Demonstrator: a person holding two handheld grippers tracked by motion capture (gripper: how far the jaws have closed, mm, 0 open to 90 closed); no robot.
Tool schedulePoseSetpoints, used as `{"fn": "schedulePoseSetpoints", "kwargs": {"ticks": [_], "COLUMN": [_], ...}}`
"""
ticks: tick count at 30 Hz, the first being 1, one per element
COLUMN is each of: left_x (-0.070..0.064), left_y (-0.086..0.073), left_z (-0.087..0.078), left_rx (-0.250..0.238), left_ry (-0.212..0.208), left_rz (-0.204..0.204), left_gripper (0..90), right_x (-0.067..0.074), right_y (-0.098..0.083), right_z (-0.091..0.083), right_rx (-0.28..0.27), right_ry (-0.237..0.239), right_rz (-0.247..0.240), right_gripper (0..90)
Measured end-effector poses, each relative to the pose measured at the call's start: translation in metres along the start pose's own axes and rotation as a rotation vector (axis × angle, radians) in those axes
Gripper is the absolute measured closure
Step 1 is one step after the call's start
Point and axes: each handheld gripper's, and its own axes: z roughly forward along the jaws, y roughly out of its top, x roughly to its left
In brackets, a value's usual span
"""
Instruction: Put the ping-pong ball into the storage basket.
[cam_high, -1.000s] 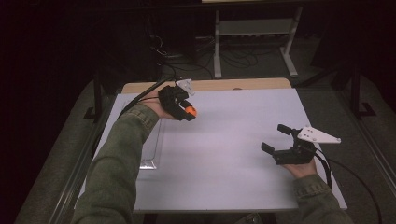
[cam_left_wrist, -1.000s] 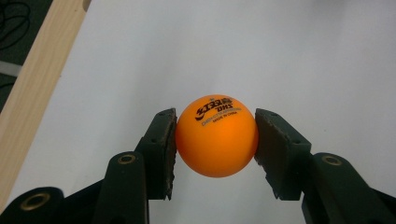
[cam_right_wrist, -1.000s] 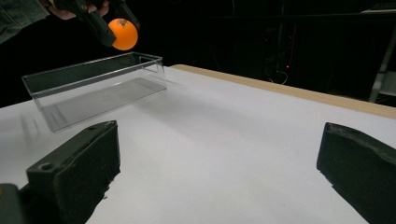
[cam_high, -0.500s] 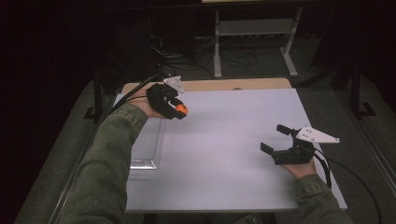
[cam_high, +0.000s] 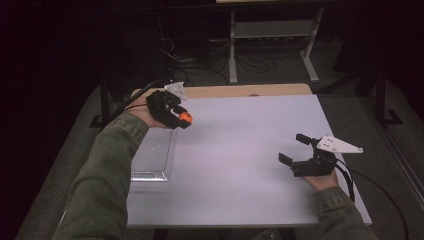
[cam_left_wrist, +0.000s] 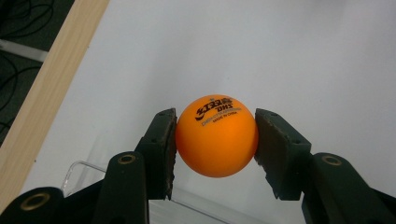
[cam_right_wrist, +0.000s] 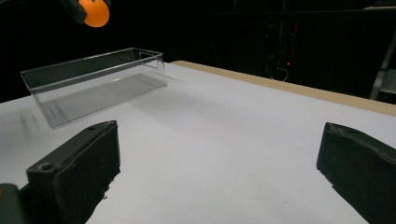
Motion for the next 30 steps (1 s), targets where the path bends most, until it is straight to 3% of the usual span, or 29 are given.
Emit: {"fn": "schedulePoseSetpoints", "kwargs": {"ticks": [16, 30], "left_x": [-0.007, -0.009], "left_y": [-0.020, -0.036], "left_z": [-0.023, -0.031], "left_rx": [0.006, 0.030], "left_ry": [0.030, 0.037], "left_rz": [-0.020, -0.045], "left_gripper": [50.3, 50.3], "right_x": [0.001, 0.000], "right_y": [0.000, 0.000], "right_z": [0.001, 0.002], "right_rx": [0.005, 0.005], "right_ry": [0.000, -0.006], "right_rz": [-0.005, -0.010], "right_gripper": [0.0, 0.0]}}
